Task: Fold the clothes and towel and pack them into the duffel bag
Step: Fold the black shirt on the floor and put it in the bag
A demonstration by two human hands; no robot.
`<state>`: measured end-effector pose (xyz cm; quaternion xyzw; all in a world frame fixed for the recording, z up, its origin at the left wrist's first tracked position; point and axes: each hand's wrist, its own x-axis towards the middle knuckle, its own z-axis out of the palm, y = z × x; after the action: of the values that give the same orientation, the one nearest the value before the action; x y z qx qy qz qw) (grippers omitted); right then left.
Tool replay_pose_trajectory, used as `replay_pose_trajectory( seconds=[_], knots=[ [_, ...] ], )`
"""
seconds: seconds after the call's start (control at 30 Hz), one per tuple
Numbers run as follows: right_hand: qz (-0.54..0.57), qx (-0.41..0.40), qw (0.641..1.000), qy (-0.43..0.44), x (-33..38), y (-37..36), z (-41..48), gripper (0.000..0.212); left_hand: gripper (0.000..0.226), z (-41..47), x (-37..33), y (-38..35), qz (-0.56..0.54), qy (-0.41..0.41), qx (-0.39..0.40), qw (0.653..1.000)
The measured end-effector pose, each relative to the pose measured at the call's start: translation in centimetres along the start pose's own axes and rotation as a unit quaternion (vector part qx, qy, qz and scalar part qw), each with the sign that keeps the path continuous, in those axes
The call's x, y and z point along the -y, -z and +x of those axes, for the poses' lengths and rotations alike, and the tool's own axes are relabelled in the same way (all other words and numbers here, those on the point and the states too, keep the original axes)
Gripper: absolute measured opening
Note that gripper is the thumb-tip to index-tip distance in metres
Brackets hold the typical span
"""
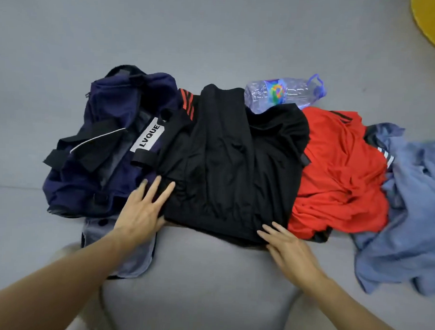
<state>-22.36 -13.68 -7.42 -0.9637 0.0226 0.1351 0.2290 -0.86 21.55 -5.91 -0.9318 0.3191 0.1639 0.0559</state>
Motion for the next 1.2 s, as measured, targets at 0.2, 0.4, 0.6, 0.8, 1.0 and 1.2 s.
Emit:
replay_pose_trajectory(
  seconds=[0.2,0.4,0.6,0.8,1.0,1.2],
  knots=[
    [-0.044,-0.036,0.998,0.007,1.3,-1.4,0.7,0.060,0.092,1.7,4.9,-1.0,0.047,-0.005,-0.062,0.997],
    [-0.067,-0.036,0.994,0.079,5.7,-4.2,1.4,0.046,0.096,2.7,9.7,0.2,0.069,0.011,-0.082,0.994],
    [-0.010,0.089,0.990,0.105,11.1,-4.8,1.7,0.072,0.077,0.6,0.3,0.8,-0.058,-0.019,-0.145,0.988],
    [-0.106,-0.100,0.981,0.127,4.9,2.4,8.1,0.045,0.055,-3.5,-11.6,-1.4,-0.160,-0.135,-0.104,0.972],
    [-0.312,0.008,0.949,0.034,-3.8,9.4,12.8,0.082,0.074,-6.1,-14.4,-4.6,-0.145,-0.082,0.014,0.986],
    [-0.311,0.064,0.947,-0.034,-6.6,9.5,14.3,0.085,0.060,-5.1,-12.2,-5.9,-0.136,-0.058,-0.007,0.989]
  ],
)
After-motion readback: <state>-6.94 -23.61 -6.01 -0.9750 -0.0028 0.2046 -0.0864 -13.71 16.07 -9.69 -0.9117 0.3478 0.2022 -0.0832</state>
